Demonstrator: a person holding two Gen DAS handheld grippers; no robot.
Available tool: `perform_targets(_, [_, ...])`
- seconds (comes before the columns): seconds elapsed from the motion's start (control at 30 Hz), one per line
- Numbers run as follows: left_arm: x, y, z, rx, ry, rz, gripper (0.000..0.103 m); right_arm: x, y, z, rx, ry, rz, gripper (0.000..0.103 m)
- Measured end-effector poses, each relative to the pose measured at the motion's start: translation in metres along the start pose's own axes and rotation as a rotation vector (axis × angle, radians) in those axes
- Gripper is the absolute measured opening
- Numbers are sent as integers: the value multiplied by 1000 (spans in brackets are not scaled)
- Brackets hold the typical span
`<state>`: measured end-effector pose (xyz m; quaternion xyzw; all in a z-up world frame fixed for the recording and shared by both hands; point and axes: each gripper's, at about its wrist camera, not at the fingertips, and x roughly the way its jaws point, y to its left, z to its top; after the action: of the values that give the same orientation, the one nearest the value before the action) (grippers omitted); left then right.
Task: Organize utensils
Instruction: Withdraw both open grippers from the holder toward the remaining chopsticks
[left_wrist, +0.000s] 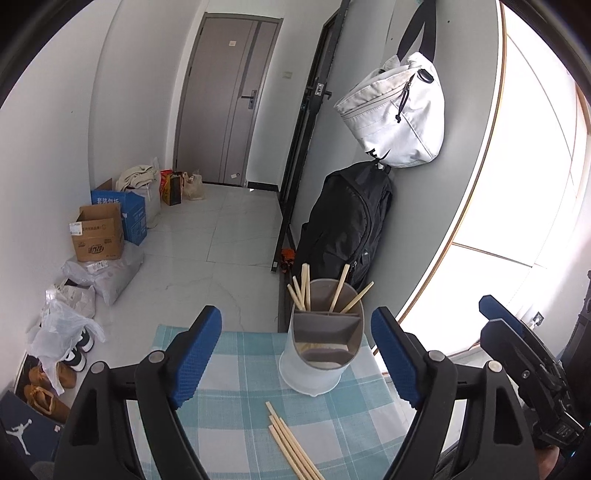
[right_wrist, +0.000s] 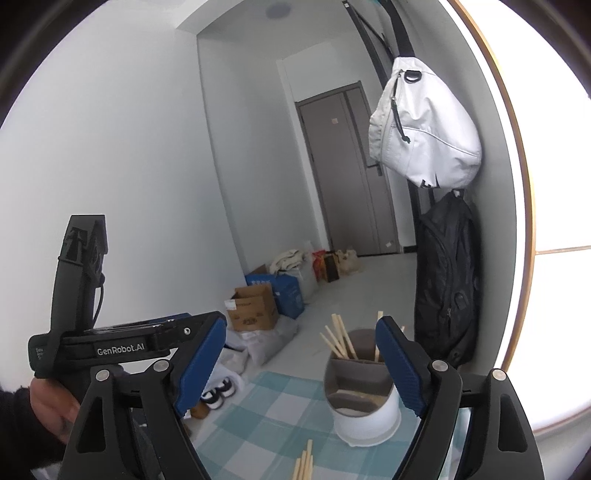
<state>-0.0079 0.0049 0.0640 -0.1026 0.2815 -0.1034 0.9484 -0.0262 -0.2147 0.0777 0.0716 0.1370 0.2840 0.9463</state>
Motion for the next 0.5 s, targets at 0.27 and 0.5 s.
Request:
perform_targets(0.27, [-7,6,-38,-11,6,19,80,-7,16,-33,-60,28,-18,86])
perform_targets(0.5, [12,21,-78,-27,89,68,80,12,7,-67,-32,139,-81,87])
